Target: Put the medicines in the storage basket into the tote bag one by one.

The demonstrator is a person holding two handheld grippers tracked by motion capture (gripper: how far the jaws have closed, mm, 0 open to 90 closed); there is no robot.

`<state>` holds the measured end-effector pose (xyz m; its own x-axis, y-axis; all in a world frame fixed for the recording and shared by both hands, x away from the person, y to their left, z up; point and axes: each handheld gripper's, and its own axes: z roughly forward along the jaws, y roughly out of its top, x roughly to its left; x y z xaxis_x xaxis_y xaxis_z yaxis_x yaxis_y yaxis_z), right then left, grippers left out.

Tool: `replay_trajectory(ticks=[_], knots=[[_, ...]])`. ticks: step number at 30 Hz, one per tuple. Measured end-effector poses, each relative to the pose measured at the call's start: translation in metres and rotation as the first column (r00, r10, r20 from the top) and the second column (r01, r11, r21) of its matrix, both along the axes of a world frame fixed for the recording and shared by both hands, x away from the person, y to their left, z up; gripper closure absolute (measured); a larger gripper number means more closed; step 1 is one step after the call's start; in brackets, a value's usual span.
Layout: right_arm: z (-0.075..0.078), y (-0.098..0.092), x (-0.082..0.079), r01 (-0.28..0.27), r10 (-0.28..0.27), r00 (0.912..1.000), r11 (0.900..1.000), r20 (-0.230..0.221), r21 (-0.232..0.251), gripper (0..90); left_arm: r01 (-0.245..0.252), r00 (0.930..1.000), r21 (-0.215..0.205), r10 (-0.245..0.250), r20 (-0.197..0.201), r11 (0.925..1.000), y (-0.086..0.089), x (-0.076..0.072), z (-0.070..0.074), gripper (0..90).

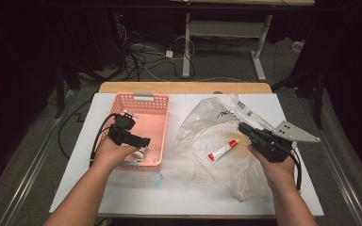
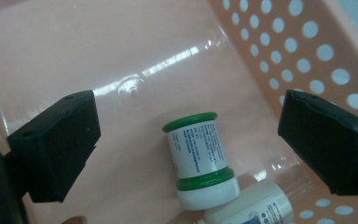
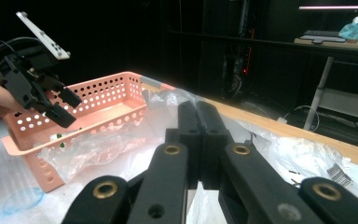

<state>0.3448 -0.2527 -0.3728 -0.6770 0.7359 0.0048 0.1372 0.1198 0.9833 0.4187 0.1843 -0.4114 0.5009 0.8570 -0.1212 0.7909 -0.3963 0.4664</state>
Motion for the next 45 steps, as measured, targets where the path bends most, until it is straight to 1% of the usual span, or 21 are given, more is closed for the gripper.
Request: replay_trajectory(ticks=[4, 7, 9, 14, 18, 20, 22, 28, 31, 33, 34, 39, 43, 45], knots=[[0.001, -0.001, -0.001, 0.000, 0.000, 1.0000, 1.000, 0.002, -0.002, 90.0, 0.009, 0.9980, 0.024, -0.008, -0.063, 0.9997, -0.002, 0.005, -0.003, 9.3], [0.001, -0.001, -0.001, -0.001, 0.001, 1.0000, 1.000, 0.008, -0.002, 90.0, 0.013, 0.9927, 0.031, -0.009, -0.121, 0.9994, -0.003, 0.011, -0.006, 13.3], [0.001, -0.001, -0.001, -0.001, 0.001, 1.0000, 1.000, 0.008, 0.002, 90.0, 0.015, 0.9887, 0.039, -0.009, -0.150, 0.9991, -0.004, 0.014, -0.008, 13.9], [0.002, -0.002, -0.001, 0.002, -0.002, 1.0000, 1.000, 0.005, 0.006, 90.0, 0.035, 0.9717, 0.077, -0.016, -0.236, 0.9964, -0.008, 0.020, -0.013, 16.8], [0.002, -0.002, -0.001, 0.004, -0.004, 1.0000, 1.000, 0.006, 0.006, 90.0, 0.040, 0.9590, 0.113, -0.006, -0.283, 0.9928, -0.011, 0.024, -0.017, 21.2], [0.002, -0.002, -0.001, 0.003, -0.003, 1.0000, 1.000, 0.006, 0.008, 90.0, 0.044, 0.9549, 0.118, -0.007, -0.297, 0.9920, -0.012, 0.025, -0.018, 24.2], [0.002, -0.002, -0.001, 0.004, -0.004, 1.0000, 1.000, 0.004, 0.009, 90.0, 0.051, 0.9525, 0.124, -0.011, -0.304, 0.9910, -0.013, 0.025, -0.019, 27.7], [0.002, -0.002, -0.001, 0.002, -0.002, 1.0000, 1.000, 0.007, 0.007, 90.0, 0.084, 0.9482, 0.141, -0.036, -0.316, 0.9865, -0.017, 0.025, -0.020, 41.8], [0.002, -0.002, -0.001, 0.001, -0.001, 1.0000, 1.000, 0.006, 0.007, 90.0, 0.092, 0.9469, 0.144, -0.042, -0.319, 0.9853, -0.018, 0.026, -0.021, 46.1], [0.001, -0.001, -0.001, 0.004, -0.004, 1.0000, 1.000, 0.003, 0.007, 90.0, 0.092, 0.9483, 0.148, -0.041, -0.315, 0.9847, -0.019, 0.026, -0.021, 50.8], [0.001, -0.001, -0.001, 0.001, -0.001, 1.0000, 1.000, 0.004, 0.001, 90.0, 0.093, 0.9491, 0.151, -0.042, -0.312, 0.9842, -0.019, 0.026, -0.021, 51.7], [0.001, -0.001, -0.001, -0.001, 0.001, 1.0000, 1.000, 0.004, 0.001, 90.0, 0.097, 0.9519, 0.157, -0.045, -0.303, 0.9828, -0.019, 0.026, -0.021, 53.6], [0.001, -0.002, -0.001, 0.001, -0.001, 1.0000, 1.000, 0.007, 0.003, 90.0, 0.098, 0.9582, 0.171, -0.047, -0.282, 0.9804, -0.020, 0.024, -0.020, 53.9], [0.001, -0.002, -0.001, -0.001, 0.000, 1.0000, 1.000, 0.007, 0.004, 90.0, 0.097, 0.9619, 0.167, -0.050, -0.269, 0.9812, -0.020, 0.023, -0.019, 54.0]])
